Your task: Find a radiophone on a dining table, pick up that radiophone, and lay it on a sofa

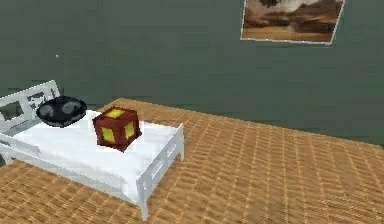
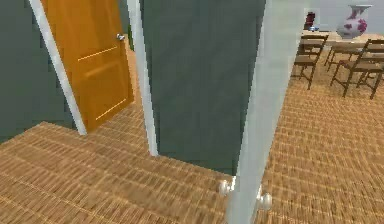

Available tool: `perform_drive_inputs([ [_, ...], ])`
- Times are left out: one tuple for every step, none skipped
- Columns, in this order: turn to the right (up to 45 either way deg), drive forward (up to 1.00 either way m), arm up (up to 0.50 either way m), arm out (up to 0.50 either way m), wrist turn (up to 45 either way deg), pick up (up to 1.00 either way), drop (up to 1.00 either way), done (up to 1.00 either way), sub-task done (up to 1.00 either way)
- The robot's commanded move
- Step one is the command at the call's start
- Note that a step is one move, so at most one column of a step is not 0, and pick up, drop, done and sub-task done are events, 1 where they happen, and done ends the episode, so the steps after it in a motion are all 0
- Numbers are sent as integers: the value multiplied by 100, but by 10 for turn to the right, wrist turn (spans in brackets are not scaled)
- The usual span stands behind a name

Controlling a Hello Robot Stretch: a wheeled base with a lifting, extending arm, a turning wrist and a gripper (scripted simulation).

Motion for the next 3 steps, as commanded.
perform_drive_inputs([
  [-180,0,0,0,0,0,0,0,0],
  [0,5,0,0,0,0,0,0,0],
  [450,0,0,0,0,0,0,0,0],
])
